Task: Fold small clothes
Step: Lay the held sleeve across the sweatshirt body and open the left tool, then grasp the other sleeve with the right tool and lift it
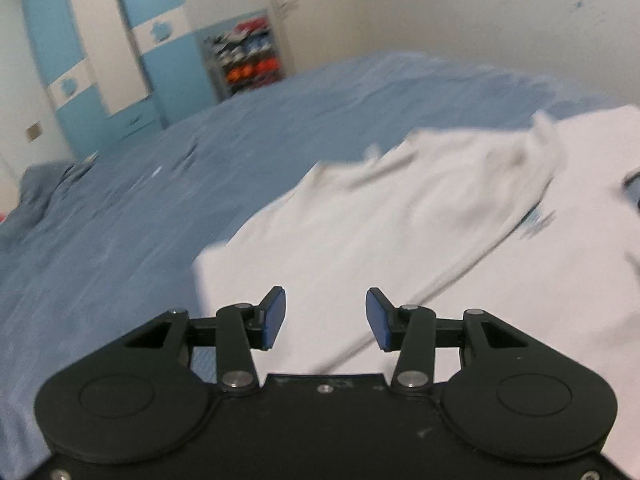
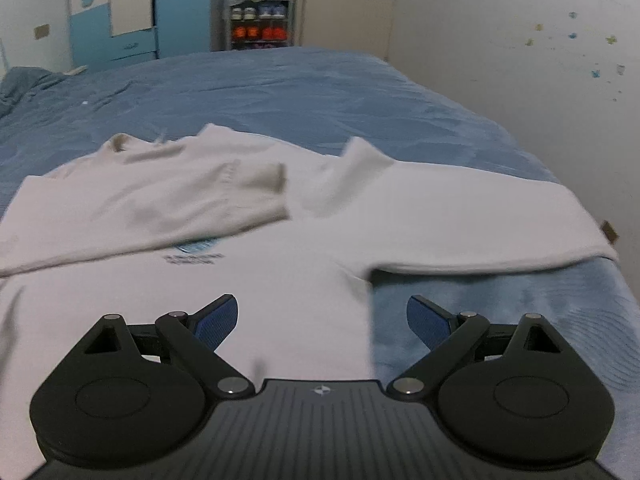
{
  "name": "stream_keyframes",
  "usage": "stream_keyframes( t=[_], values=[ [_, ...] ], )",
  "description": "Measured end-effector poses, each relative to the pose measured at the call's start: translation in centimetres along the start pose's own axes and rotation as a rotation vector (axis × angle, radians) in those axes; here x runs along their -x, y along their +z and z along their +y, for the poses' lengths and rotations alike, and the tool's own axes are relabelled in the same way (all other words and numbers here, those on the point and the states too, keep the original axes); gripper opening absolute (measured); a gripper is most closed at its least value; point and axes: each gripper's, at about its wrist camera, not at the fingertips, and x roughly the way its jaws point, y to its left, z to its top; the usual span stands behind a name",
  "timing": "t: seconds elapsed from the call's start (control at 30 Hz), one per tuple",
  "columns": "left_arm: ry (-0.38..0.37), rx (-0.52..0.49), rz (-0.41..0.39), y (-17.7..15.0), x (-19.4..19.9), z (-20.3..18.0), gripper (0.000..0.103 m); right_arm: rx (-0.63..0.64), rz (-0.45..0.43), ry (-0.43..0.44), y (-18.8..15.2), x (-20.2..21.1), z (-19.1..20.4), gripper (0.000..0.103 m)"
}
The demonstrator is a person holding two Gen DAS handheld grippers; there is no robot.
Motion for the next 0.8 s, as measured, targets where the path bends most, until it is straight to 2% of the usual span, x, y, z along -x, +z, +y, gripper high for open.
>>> stream_keyframes(
  t=[0.17,0.23,0.4,0.43,0.5,0.53,0.57,0.6,0.7,0.8],
  values=[
    [0.056,0.082,0.055,-4.9,0.6,4.3,0.047,-0.069,-0.015,0.089,2.8,-3.3,1.4,0.103],
    [0.058,0.105,0.069,-7.1,0.5,5.7,0.047,-0.110,0.006,0.128,4.0,-5.6,1.6,0.103],
    [0.062,0.157,0.102,-9.6,-1.1,7.2,0.047,-0.228,0.094,0.212,5.8,-11.3,2.1,0.103],
    [0.062,0.168,0.101,-9.9,-1.2,7.3,0.047,-0.247,0.110,0.205,6.0,-12.3,2.3,0.101],
    [0.059,0.189,0.093,-10.3,-1.3,7.9,0.048,-0.271,0.129,0.141,6.1,-14.0,2.8,0.087],
    [0.059,0.196,0.092,-10.2,-1.3,7.8,0.048,-0.277,0.120,0.117,6.1,-14.7,2.9,0.075],
    [0.058,0.204,0.093,-10.2,-1.5,8.0,0.048,-0.281,0.109,0.110,6.1,-15.2,3.0,0.047],
    [0.056,0.210,0.093,-9.8,-2.3,7.9,0.048,-0.286,0.101,0.124,6.1,-15.3,3.0,0.029],
    [0.062,0.213,0.084,-9.3,-2.5,7.9,0.048,-0.295,0.060,0.118,6.1,-13.6,3.6,0.018],
    [0.076,0.211,0.065,-8.8,-2.0,7.9,0.048,-0.260,-0.018,0.058,6.1,-10.7,4.2,0.017]
  ],
)
